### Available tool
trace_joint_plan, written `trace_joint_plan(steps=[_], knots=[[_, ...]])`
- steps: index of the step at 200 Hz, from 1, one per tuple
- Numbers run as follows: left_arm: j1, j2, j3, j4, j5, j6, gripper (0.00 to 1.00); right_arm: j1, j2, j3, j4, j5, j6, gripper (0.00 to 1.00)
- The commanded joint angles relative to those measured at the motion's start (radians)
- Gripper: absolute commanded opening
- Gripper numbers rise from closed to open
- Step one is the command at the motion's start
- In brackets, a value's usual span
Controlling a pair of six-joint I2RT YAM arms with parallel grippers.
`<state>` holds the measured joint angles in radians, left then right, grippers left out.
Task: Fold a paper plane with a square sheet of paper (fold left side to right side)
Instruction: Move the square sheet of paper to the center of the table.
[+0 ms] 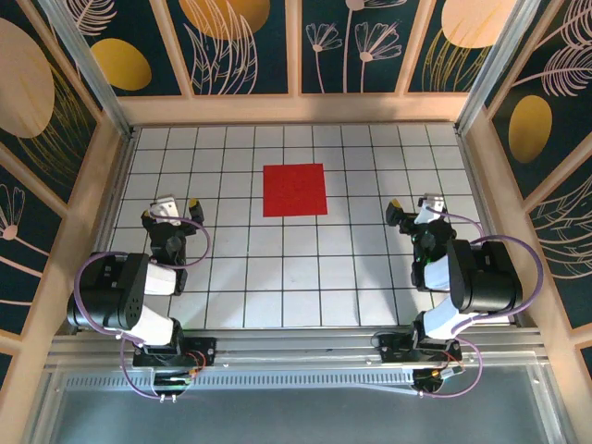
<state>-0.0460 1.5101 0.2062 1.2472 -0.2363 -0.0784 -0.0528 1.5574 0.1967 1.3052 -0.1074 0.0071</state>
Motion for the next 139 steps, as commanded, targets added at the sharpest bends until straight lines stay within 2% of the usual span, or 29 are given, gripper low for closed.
trace_joint_plan(steps=[1, 139], knots=[[-0.004, 0.009, 0.016, 0.056, -0.004, 0.01, 0.99, -0.005, 0.011, 0.017, 0.043, -0.011, 0.009, 0.99], [-0.003, 0.01, 0.018, 0.053, -0.004, 0.01, 0.99, -0.006, 0.013, 0.018, 0.042, 0.002, 0.013, 0.99]])
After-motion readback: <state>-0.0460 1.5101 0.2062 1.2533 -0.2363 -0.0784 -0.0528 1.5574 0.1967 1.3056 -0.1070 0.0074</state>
